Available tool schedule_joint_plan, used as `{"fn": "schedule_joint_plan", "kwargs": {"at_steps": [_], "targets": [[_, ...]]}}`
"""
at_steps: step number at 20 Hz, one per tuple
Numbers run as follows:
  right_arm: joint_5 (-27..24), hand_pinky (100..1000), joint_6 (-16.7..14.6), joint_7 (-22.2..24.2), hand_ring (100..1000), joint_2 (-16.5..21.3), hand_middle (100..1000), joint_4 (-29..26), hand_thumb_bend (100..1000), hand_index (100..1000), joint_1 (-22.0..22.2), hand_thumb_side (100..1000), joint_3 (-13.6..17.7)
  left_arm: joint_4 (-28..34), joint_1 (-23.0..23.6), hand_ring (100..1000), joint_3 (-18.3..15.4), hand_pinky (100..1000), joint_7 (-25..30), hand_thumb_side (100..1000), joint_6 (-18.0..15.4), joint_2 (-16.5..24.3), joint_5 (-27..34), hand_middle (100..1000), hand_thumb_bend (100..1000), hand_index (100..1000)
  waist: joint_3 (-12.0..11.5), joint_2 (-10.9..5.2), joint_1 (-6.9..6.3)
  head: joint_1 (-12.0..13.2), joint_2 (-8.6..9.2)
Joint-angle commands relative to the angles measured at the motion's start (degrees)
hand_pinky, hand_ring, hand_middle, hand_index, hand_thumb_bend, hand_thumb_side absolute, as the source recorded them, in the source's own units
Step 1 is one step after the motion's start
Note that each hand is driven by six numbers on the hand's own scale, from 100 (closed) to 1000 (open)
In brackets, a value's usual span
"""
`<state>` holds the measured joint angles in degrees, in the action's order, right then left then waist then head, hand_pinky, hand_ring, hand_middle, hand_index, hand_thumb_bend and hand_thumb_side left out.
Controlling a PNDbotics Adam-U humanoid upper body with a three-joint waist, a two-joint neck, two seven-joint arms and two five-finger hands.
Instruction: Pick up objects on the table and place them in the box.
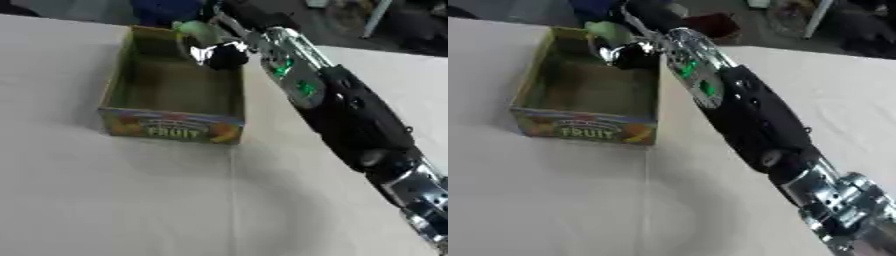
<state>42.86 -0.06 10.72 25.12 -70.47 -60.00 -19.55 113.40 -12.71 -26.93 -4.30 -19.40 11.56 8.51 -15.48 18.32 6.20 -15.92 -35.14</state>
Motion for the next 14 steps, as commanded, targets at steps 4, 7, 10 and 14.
{"fn": "schedule_joint_plan", "kwargs": {"at_steps": [4,7,10,14], "targets": [[4.50,645,-2.61,-0.55,781,0.14,597,1.75,100,677,-0.90,506,-0.87,1.19,-0.95,483,0.08,473,0.19,754,-0.13,0.68,0.07,513,100,677,-0.53,-0.70,-0.13,-0.54,0.95],[6.93,643,-4.08,-0.58,776,-0.16,604,2.78,100,672,-0.96,516,-1.38,1.19,-1.13,483,0.13,472,0.32,754,-0.09,0.63,0.04,513,100,677,-0.72,-0.49,0.04,-0.74,0.76],[9.68,641,-5.06,-0.65,741,-0.56,613,4.39,100,670,-0.87,521,-1.49,1.19,-1.35,482,0.16,472,0.39,754,-0.06,0.61,0.05,512,100,677,-0.90,-0.27,0.21,-0.81,0.87],[13.13,647,-5.87,-1.96,723,-1.20,625,6.98,100,690,-0.82,526,-1.02,1.19,-1.58,480,0.06,472,0.31,752,0.06,0.54,-0.01,510,100,674,-1.29,0.06,0.43,-0.85,1.10]]}}
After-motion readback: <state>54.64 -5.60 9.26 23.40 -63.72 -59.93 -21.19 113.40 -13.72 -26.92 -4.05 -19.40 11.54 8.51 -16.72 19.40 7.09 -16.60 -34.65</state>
